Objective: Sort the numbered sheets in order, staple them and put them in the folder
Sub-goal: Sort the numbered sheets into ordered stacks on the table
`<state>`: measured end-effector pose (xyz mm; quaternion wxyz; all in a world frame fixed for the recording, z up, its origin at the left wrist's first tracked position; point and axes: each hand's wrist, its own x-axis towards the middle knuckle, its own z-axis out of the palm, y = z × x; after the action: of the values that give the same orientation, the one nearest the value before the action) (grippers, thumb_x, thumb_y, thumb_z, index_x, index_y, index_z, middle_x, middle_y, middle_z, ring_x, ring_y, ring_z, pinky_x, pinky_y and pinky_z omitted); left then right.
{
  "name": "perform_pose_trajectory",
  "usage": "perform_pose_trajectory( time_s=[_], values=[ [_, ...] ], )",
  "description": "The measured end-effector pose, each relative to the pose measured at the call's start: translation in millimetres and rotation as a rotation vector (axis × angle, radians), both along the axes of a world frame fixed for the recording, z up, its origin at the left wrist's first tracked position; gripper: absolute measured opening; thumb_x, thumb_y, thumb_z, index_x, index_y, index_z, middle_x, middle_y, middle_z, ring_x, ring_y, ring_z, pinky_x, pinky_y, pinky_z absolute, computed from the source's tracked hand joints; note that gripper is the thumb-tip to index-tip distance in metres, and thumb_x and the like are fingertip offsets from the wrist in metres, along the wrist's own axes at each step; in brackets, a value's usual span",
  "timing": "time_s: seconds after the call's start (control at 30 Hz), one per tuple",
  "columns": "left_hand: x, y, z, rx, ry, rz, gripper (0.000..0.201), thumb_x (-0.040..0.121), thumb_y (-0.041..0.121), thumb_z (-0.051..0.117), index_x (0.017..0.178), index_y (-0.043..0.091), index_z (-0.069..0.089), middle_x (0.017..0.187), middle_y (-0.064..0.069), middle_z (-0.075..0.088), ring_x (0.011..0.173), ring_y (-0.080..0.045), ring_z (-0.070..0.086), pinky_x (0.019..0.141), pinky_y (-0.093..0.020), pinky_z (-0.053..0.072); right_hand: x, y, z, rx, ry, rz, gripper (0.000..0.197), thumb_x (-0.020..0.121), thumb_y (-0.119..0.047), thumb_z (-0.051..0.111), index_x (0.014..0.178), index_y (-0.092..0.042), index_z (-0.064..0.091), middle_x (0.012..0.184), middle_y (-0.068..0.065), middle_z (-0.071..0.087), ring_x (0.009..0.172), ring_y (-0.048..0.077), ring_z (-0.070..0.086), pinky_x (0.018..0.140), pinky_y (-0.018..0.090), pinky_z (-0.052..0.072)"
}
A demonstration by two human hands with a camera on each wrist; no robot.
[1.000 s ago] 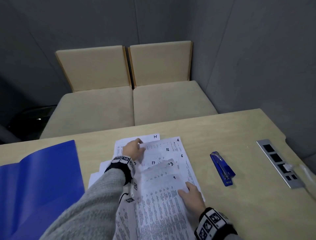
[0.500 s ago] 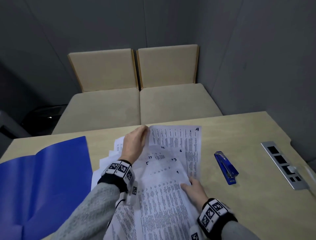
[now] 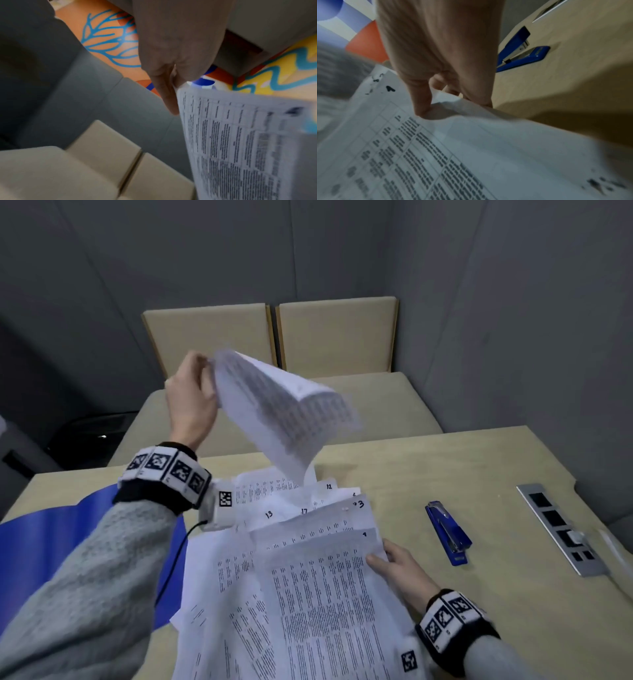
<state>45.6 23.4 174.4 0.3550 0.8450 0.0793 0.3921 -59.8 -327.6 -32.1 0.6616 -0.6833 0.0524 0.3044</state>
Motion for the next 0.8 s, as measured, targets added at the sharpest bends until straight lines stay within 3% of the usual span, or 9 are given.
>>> perform_pose_trajectory(
  time_s=[0.07, 0.13, 0.2, 0.3, 0.37, 0.43, 0.57, 0.7, 0.8],
  values=[
    [-0.6, 20.2, -22.5, 0.048, 0.19, 0.046, 0.019, 0.094, 0.012, 0.043, 0.094, 0.002, 0.059, 0.089, -0.018, 0.066, 0.08, -0.028, 0.064, 0.074, -0.039, 0.048, 2.0, -7.3, 7.1, 0.021, -0.008, 0.002, 0.028, 0.092, -0.009, 0.056, 0.119, -0.014, 0.059, 0.113, 0.009, 0.07, 0.106, 0.027, 0.066, 0.097, 0.048, 0.049],
    [-5.7, 34.5, -52.3, 0.004, 0.38, -0.033, 0.019, 0.098, 0.011, 0.044, 0.102, 0.0, 0.059, 0.093, -0.019, 0.064, 0.067, -0.011, 0.062, 0.069, -0.04, 0.053, 5.6, -12.0, 10.9, 0.07, -0.007, -0.012, 0.03, 0.091, -0.01, 0.058, 0.121, -0.012, 0.059, 0.115, 0.012, 0.068, 0.109, 0.03, 0.064, 0.1, 0.051, 0.046],
    [-19.2, 37.8, -82.7, -0.189, 0.571, -0.176, 0.019, 0.1, 0.013, 0.045, 0.109, 0.002, 0.058, 0.099, -0.019, 0.061, 0.063, -0.012, 0.057, 0.052, -0.031, 0.057, 9.3, -12.6, 15.0, 0.097, -0.003, -0.059, 0.031, 0.09, -0.011, 0.058, 0.121, -0.01, 0.058, 0.115, 0.012, 0.069, 0.109, 0.03, 0.064, 0.099, 0.05, 0.046],
    [-45.1, 27.3, -120.4, -0.371, 0.754, -0.319, 0.012, 0.1, 0.015, 0.046, 0.098, 0.011, 0.058, 0.083, -0.012, 0.055, 0.066, -0.016, 0.054, 0.046, -0.02, 0.053, 13.7, -5.0, 22.3, 0.109, 0.016, -0.142, 0.024, 0.091, -0.009, 0.056, 0.114, -0.007, 0.062, 0.106, 0.013, 0.072, 0.098, 0.03, 0.068, 0.086, 0.044, 0.053],
    [-58.9, 17.1, -137.6, -0.427, 0.818, -0.413, 0.014, 0.099, 0.013, 0.048, 0.09, 0.012, 0.058, 0.07, -0.004, 0.044, 0.056, -0.007, 0.049, 0.045, -0.019, 0.05, 16.0, 4.4, 26.2, 0.074, 0.002, -0.156, 0.017, 0.092, -0.007, 0.055, 0.105, -0.005, 0.065, 0.099, 0.016, 0.073, 0.09, 0.032, 0.069, 0.078, 0.042, 0.055],
    [-68.2, 7.6, -150.2, -0.513, 0.859, -0.477, 0.012, 0.098, 0.014, 0.05, 0.09, 0.011, 0.057, 0.066, -0.001, 0.037, 0.052, -0.007, 0.044, 0.046, -0.02, 0.05, 18.0, 12.5, 22.9, -0.011, -0.054, -0.13, 0.014, 0.091, -0.006, 0.055, 0.098, -0.003, 0.067, 0.093, 0.016, 0.073, 0.084, 0.032, 0.069, 0.074, 0.04, 0.057],
    [-76.7, -9.7, -166.3, -0.63, 0.892, -0.502, 0.011, 0.098, 0.015, 0.05, 0.089, 0.012, 0.056, 0.058, 0.005, 0.045, 0.045, -0.003, 0.046, 0.042, -0.015, 0.044, 12.2, 18.2, 7.6, -0.107, -0.031, -0.125, 0.012, 0.09, -0.007, 0.057, 0.095, -0.006, 0.068, 0.089, 0.012, 0.074, 0.084, 0.028, 0.07, 0.078, 0.04, 0.057],
    [-74.0, -23.7, -174.6, -0.658, 0.914, -0.447, 0.01, 0.097, 0.014, 0.051, 0.09, 0.013, 0.057, 0.062, 0.001, 0.032, 0.04, -0.002, 0.039, 0.043, -0.015, 0.044, 3.1, 12.3, -4.7, -0.16, -0.037, -0.152, 0.009, 0.086, -0.007, 0.062, 0.09, -0.003, 0.069, 0.09, 0.015, 0.074, 0.086, 0.028, 0.07, 0.078, 0.039, 0.056],
    [-72.0, -37.2, -175.0, -0.673, 0.95, -0.462, 0.008, 0.098, 0.016, 0.05, 0.097, 0.013, 0.057, 0.064, 0.0, 0.04, 0.043, -0.003, 0.045, 0.047, -0.016, 0.044, 1.3, 3.8, -8.0, -0.181, -0.02, -0.179, 0.008, 0.086, -0.006, 0.062, 0.088, -0.005, 0.07, 0.085, 0.011, 0.074, 0.081, 0.025, 0.071, 0.071, 0.034, 0.057]
  ],
)
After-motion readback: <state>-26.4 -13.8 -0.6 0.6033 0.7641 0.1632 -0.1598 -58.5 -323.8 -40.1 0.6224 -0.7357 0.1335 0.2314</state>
